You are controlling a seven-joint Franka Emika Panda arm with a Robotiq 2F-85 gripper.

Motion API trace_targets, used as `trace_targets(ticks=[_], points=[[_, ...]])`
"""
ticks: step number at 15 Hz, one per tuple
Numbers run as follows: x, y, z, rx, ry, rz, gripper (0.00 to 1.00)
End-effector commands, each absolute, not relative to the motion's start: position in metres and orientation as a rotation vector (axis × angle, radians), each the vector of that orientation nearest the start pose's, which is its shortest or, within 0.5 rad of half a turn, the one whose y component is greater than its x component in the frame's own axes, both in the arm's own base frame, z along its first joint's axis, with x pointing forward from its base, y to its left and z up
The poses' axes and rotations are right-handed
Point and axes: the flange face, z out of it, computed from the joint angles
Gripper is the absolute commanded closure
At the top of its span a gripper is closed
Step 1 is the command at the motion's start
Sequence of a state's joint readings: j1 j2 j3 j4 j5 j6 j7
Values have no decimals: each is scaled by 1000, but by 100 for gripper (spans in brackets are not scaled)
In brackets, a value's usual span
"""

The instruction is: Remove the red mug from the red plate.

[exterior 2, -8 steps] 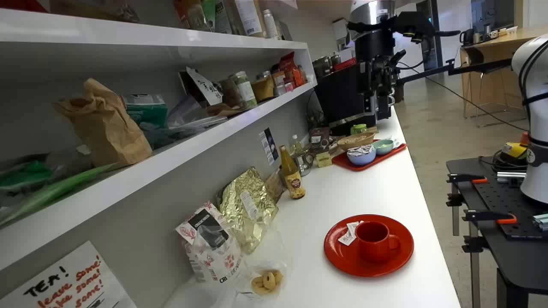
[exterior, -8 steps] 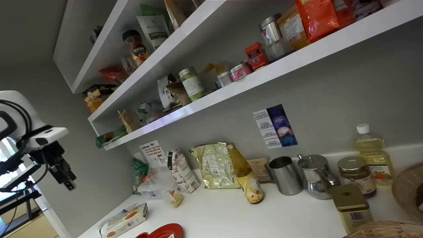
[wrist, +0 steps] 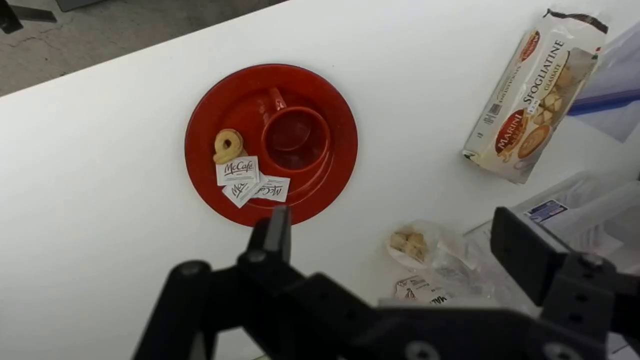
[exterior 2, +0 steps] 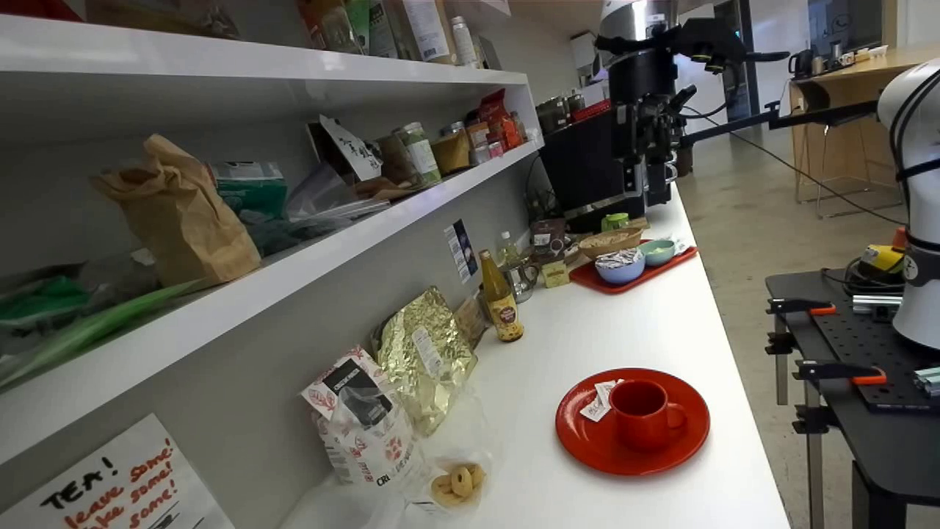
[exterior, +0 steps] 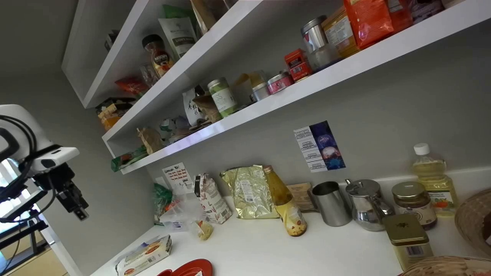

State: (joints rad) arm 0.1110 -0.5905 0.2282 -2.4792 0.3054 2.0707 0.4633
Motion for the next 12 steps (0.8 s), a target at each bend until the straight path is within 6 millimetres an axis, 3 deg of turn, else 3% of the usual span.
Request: trace_targets(ticks=[1, 6, 9, 12], points=[[379, 153, 501, -2911, 450, -210, 0], [431, 146, 469, -2869, 603, -382, 0], [450, 149, 431, -2914, 638, -388, 0], [451, 159, 384, -2976, 659, -248, 0]])
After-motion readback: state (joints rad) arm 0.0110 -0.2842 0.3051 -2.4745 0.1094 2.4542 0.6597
